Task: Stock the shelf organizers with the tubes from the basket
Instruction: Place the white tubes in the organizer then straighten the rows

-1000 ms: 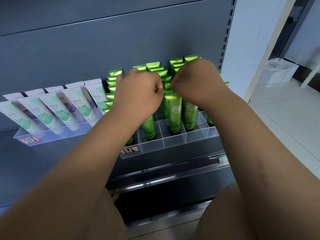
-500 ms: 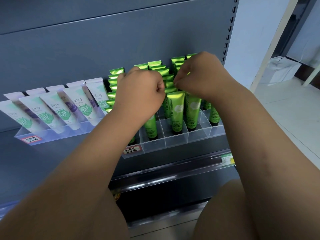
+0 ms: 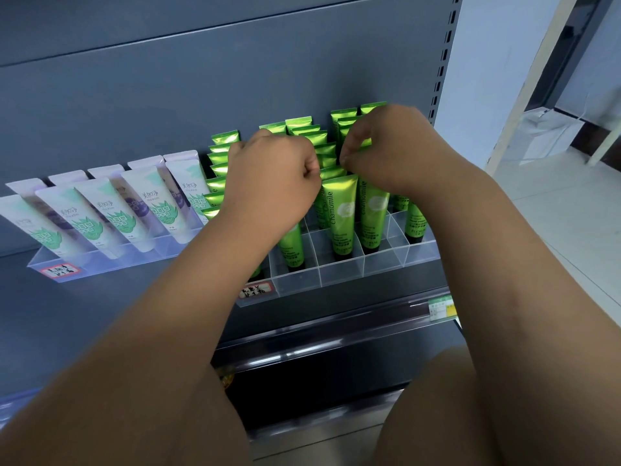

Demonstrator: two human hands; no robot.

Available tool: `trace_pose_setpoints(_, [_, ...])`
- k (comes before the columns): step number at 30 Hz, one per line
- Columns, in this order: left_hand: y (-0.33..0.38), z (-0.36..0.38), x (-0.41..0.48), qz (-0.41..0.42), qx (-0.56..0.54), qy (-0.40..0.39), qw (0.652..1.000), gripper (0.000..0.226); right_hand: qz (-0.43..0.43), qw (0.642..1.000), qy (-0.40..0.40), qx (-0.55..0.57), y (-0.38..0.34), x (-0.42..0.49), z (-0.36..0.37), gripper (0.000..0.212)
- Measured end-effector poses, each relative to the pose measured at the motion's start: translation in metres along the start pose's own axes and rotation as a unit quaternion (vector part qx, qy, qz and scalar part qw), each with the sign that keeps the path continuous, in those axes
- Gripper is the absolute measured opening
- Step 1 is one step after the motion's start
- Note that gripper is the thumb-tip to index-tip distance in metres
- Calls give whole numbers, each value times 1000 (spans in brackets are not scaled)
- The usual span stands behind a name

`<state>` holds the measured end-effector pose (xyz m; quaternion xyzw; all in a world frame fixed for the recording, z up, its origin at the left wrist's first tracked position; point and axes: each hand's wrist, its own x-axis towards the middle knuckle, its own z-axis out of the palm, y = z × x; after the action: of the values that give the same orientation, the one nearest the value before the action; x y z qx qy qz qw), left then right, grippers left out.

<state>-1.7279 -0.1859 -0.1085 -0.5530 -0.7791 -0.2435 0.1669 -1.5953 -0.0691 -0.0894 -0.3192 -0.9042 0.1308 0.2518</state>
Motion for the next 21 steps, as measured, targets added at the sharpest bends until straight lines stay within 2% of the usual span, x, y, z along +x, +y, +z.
trace_pose_setpoints(12, [-3, 3, 0, 8, -31, 2, 999, 12, 9, 1000, 6, -26, -1, -2, -2, 22])
trace_pose_setpoints(21, [-6, 5, 0, 18, -39, 13, 999, 9, 21, 1000, 4, 3, -2, -4, -1, 21])
